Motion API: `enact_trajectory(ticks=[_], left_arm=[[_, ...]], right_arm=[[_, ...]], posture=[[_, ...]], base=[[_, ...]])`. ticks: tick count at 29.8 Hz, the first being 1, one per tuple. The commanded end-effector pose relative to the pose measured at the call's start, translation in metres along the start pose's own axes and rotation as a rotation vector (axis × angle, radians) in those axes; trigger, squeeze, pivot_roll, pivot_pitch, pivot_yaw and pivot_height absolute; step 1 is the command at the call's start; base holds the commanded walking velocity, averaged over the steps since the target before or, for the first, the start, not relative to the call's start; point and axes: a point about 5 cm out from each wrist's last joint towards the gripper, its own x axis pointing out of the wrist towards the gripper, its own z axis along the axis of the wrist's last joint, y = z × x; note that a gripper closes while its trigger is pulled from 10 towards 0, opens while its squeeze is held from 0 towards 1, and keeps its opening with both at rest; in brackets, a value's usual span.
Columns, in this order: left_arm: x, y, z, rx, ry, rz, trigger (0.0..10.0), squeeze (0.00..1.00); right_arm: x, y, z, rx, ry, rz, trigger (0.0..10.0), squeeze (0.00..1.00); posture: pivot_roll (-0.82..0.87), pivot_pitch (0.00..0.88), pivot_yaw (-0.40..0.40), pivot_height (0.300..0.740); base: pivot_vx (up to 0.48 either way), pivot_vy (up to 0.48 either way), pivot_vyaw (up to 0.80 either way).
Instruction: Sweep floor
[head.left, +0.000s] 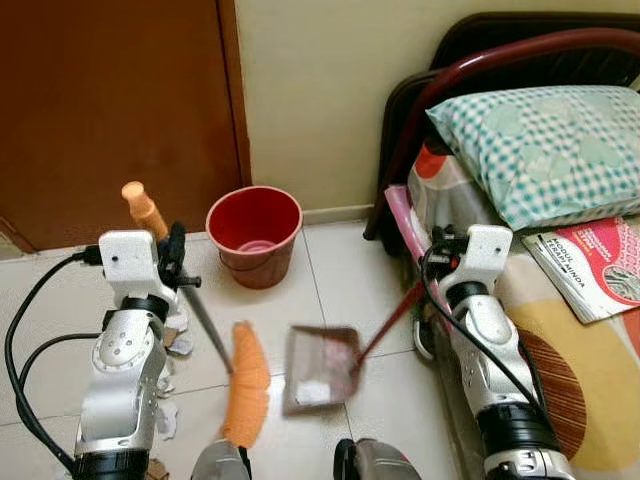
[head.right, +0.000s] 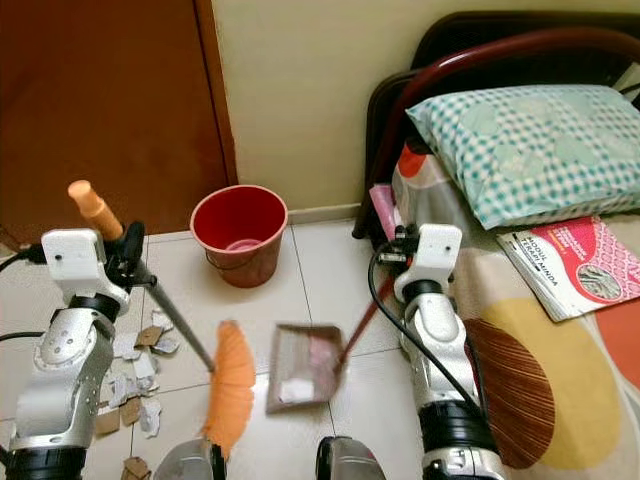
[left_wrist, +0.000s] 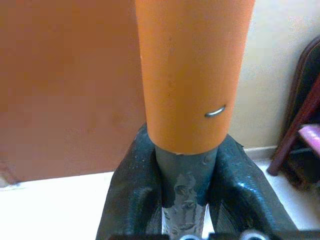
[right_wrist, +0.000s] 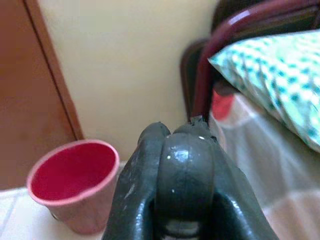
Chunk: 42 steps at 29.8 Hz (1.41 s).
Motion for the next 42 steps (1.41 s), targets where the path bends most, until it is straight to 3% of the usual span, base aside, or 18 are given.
enact_trajectory(ticks=[1, 10, 20, 27, 38, 42], left_arm=[[-0.002, 0.002, -0.005, 0.064, 0.015, 0.014, 10.0, 0.00], [-0.005, -0.003, -0.015, 0.064, 0.028, 0.035, 10.0, 0.00], [-0.010, -0.020, -0.022, 0.018, 0.042, 0.024, 10.0, 0.00], [-0.010, -0.024, -0.023, 0.007, 0.039, 0.021, 10.0, 0.00], [-0.008, -0.032, -0.022, -0.006, 0.037, 0.007, 10.0, 0.00], [-0.008, -0.033, -0.023, -0.009, 0.038, 0.009, 10.0, 0.00]], right_arm=[[0.006, 0.002, 0.022, 0.030, -0.068, 0.028, 10.0, 0.00], [0.024, 0.020, 0.065, 0.134, -0.136, 0.172, 10.0, 0.00], [0.056, 0.042, 0.118, 0.147, -0.248, 0.302, 10.0, 0.00], [0.070, 0.055, 0.152, 0.151, -0.338, 0.350, 10.0, 0.00], [0.088, 0.082, 0.201, 0.085, -0.527, 0.333, 10.0, 0.00], [0.086, 0.104, 0.217, -0.055, -0.614, 0.389, 10.0, 0.00]], posture=[[0.03, 0.104, -0.063, 0.740], [0.03, 0.092, -0.067, 0.740], [0.03, 0.092, -0.078, 0.740], [0.04, 0.091, -0.082, 0.740], [0.05, 0.093, -0.085, 0.740], [0.05, 0.093, -0.087, 0.740]], base=[[0.000, 0.000, 0.00], [0.000, 0.000, 0.00], [0.000, 0.000, 0.00], [0.000, 0.000, 0.00], [0.000, 0.000, 0.00], [0.000, 0.000, 0.00]])
